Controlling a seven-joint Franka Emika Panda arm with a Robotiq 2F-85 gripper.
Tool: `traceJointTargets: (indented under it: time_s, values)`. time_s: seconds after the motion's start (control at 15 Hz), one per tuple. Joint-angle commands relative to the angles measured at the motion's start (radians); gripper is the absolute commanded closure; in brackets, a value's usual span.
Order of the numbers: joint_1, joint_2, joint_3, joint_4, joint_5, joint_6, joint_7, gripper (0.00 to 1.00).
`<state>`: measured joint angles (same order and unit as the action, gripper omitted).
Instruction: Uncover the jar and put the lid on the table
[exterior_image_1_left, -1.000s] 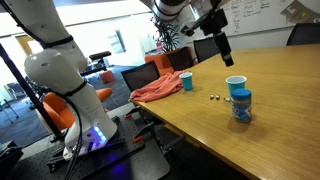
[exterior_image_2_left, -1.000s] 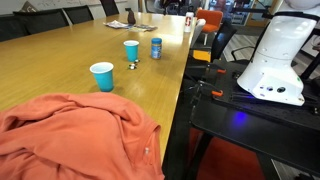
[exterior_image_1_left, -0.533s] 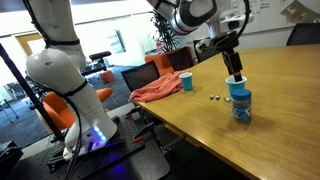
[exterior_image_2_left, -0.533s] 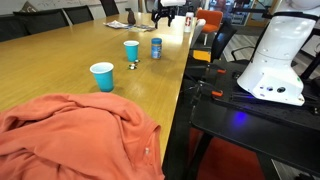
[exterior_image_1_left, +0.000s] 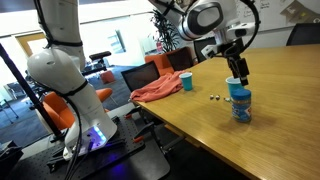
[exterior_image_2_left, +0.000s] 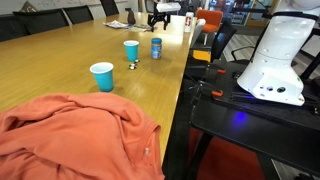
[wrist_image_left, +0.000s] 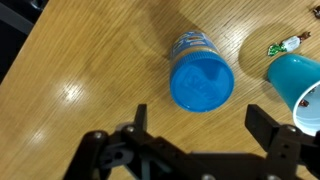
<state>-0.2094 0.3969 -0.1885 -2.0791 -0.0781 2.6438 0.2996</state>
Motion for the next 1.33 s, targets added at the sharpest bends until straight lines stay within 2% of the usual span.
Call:
traceJointTargets:
  time_s: [0.0,0.4,0.73,1.27]
  values:
    - [0.024,0.002,-0.025,0.003,0.02,-0.002,-0.015,0.0]
    - [0.052,0.056,-0.064,0.03,0.002,-0.012,0.002,0.0]
    - [0.023,0.088,-0.024,0.051,0.06,-0.006,-0.052,0.0]
    - [0.029,0.143,-0.023,0.095,0.085,-0.02,-0.067,0.0]
